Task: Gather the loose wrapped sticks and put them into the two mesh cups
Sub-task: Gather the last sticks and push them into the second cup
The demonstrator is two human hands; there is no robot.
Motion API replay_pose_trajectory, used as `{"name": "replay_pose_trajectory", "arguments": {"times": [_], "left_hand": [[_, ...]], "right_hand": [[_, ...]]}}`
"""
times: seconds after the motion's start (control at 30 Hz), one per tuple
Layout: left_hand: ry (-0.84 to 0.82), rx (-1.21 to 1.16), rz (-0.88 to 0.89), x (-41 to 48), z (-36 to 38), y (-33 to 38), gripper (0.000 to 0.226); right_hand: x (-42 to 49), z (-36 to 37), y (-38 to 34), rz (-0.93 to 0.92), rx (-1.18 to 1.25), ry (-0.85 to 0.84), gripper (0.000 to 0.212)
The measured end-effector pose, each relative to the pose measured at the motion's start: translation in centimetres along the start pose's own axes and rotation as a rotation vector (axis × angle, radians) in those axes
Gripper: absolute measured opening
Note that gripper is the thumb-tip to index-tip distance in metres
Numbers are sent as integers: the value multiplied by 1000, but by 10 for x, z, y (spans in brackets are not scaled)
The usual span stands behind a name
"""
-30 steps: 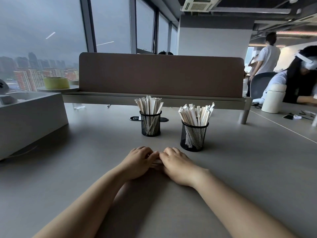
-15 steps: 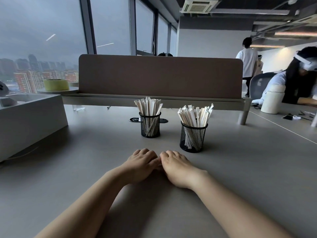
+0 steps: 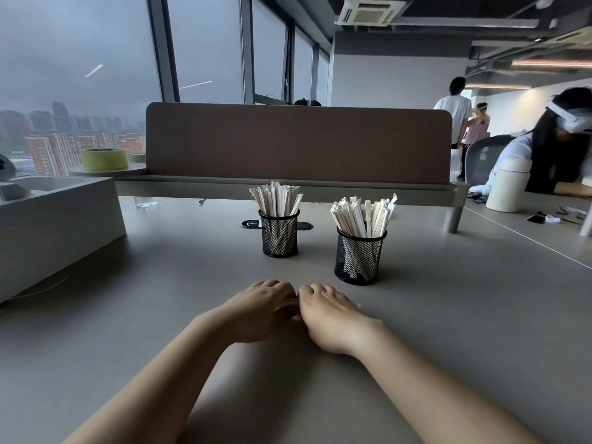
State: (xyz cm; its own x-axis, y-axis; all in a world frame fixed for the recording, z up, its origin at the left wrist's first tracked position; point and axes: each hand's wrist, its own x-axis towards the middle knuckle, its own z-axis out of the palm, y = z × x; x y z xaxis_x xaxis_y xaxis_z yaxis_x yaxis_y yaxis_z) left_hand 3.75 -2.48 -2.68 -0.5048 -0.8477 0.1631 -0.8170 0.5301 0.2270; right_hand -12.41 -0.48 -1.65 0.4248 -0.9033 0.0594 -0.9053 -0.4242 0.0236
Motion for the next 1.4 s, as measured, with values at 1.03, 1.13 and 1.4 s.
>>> {"name": "replay_pose_trajectory", "arguments": {"times": [1.03,1.13,1.4], "left_hand": [[-107,203,-62,-4,-7,13,35],[-95,274,-57,-5,-8,15,35],[-49,326,-38,-7,-11,16,30]], "right_hand": [[-8,-2,-6,-8,-118,58,35],[-7,-1,-7,-10,-128,78,34],[-7,-2,-5,-29,-51,84,29]]}}
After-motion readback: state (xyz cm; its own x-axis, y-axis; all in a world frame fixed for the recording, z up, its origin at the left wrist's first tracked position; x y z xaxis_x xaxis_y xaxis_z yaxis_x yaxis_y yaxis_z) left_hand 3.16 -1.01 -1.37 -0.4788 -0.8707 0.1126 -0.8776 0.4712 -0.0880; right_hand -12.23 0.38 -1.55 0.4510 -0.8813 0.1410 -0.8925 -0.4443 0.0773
